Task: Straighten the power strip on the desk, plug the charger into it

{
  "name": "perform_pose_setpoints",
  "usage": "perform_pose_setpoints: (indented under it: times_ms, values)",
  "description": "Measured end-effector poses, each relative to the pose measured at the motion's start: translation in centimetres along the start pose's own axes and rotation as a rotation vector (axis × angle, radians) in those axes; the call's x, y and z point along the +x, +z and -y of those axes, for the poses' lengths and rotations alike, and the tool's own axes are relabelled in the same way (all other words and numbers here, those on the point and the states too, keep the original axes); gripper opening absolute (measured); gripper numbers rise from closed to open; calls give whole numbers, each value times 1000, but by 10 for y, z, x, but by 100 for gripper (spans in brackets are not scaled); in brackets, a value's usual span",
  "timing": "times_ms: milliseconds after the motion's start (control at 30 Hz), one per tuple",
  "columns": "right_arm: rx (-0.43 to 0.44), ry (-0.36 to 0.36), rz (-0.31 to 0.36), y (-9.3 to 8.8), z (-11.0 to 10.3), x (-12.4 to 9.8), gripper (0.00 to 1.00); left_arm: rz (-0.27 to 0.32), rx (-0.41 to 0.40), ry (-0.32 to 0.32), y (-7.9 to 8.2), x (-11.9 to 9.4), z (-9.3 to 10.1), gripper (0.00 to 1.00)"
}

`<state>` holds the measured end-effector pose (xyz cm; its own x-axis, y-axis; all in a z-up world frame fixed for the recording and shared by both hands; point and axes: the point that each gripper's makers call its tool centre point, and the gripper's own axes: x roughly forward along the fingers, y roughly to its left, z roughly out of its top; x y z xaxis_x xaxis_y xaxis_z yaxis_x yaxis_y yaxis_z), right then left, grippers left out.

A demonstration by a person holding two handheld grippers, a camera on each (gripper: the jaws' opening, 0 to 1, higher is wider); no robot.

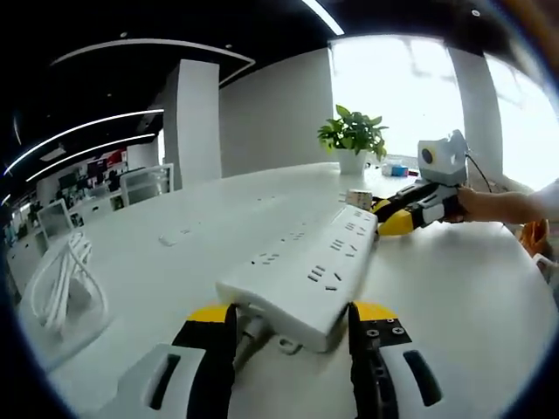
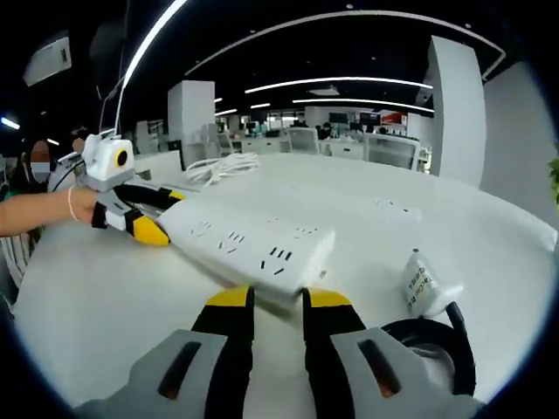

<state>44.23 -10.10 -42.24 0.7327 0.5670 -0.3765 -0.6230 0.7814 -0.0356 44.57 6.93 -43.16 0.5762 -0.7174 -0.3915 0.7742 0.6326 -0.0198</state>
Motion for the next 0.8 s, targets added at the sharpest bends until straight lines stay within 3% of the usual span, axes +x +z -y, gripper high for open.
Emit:
perform_pose_setpoints:
  times_ms: [800]
  values:
    - [-12,-16,7,0,1,0,20,1,23,-41,2,7,-9,52]
